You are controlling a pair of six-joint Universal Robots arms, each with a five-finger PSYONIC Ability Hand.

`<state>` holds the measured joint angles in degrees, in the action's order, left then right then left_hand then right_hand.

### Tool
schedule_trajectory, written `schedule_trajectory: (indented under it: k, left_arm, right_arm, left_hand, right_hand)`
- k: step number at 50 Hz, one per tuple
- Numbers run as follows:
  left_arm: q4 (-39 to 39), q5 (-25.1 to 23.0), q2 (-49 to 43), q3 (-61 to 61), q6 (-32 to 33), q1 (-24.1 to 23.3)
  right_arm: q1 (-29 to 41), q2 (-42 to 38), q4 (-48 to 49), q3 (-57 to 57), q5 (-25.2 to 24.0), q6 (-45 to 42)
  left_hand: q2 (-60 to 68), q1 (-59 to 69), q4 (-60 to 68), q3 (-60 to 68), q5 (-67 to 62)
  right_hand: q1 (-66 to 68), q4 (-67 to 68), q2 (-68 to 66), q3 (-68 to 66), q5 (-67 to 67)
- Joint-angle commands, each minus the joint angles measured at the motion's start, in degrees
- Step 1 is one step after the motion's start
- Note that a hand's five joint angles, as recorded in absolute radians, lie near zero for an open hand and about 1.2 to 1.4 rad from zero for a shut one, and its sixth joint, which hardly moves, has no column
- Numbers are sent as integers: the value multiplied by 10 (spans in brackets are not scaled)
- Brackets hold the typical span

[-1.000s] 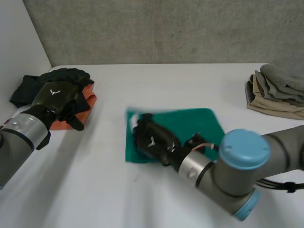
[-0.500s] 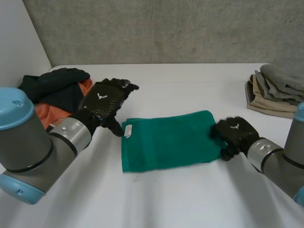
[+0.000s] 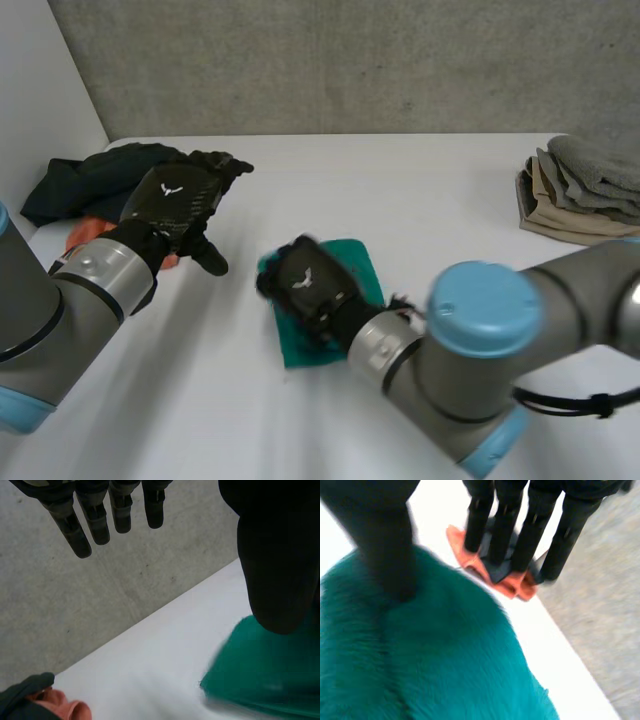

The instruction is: Fold the laundry.

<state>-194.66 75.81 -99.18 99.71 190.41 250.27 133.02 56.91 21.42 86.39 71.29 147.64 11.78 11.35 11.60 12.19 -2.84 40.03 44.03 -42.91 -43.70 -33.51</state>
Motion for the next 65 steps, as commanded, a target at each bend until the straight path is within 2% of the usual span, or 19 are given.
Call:
schedule_trajectory:
  k: [1,4,9,13,19,23,30,37,42,48,53,54,57,58,59,61,62,65]
  left_arm:
    - [9,32,-13,-20,-11,-18]
    - [10,49,-24,-45,-12,-41]
    - [13,75,-55,-94,-18,-87]
    - [38,96,-100,-141,-28,-130]
    - [96,136,-195,-216,-45,-184]
    - [136,169,-252,-245,-51,-191]
    - [176,206,-308,-247,-47,-169]
    - [187,196,-296,-229,-41,-145]
    - [182,147,-229,-215,-43,-133]
    - [179,79,-156,-212,-43,-119]
    - [178,2,-105,-219,-44,-99]
    - [180,-36,-93,-225,-49,-88]
    - [190,-96,-77,-236,-61,-74]
    - [204,-147,-69,-244,-76,-66]
    - [212,-166,-66,-247,-83,-64]
    - [228,-211,-62,-255,-98,-58]
    - [244,-251,-59,-262,-108,-53]
    - [266,-310,-56,-265,-119,-52]
  right_arm:
    - [-22,-32,-123,-104,119,105]
    - [-38,-7,-117,-91,124,173]
    - [-111,68,-123,-72,103,297]
    - [-137,51,-161,-93,72,343]
    - [-152,-21,-251,-163,37,341]
    - [-150,-79,-313,-215,26,335]
    - [-145,-151,-350,-252,40,276]
    - [-138,-139,-342,-244,95,190]
    - [-125,-75,-294,-203,131,136]
    - [-80,36,-165,-82,175,48]
    - [-39,100,-59,30,187,6]
    - [-34,107,-45,46,186,4]
    - [-8,120,-3,101,181,8]
    - [-2,119,-1,112,180,12]
    - [7,117,3,131,179,20]
    - [17,108,8,146,181,33]
    - [20,103,11,152,181,39]
    - [29,72,36,158,182,68]
  left_hand:
    - [-18,-13,-16,-22,28]
    - [-18,-13,-16,-22,28]
    - [-18,-13,-16,-22,28]
    - [-18,-13,-16,-22,28]
    - [-18,-13,-16,-22,28]
    - [-18,-13,-16,-22,28]
    - [-18,-13,-16,-22,28]
    - [-18,-13,-16,-22,28]
    - [-18,-13,-16,-22,28]
    - [-18,-13,-16,-22,28]
    - [-18,-13,-16,-22,28]
    - [-18,-13,-16,-22,28]
    - [-18,-13,-16,-22,28]
    - [-18,-13,-16,-22,28]
    - [-18,-13,-16,-22,28]
    - [-18,-13,-16,-22,28]
    - [-18,-13,-16,-22,28]
    - [-18,-13,-16,-22,28]
  right_hand:
    - [-300,-340,329,337,335]
    - [-300,-340,329,337,335]
    - [-300,-340,329,337,335]
    - [-300,-340,329,337,335]
    - [-300,-340,329,337,335]
    - [-300,-340,329,337,335]
    - [-300,-340,329,337,335]
    - [-300,-340,329,337,335]
    - [-300,-340,329,337,335]
    - [-300,-340,329,337,335]
    - [-300,-340,329,337,335]
    - [-300,-340,329,337,335]
    - [-300,-340,329,337,335]
    - [-300,-340,329,337,335]
    - [-300,-340,329,337,335]
    - [-300,-340,329,337,335]
    - [-299,-339,327,335,333]
    - [-280,-320,309,317,315]
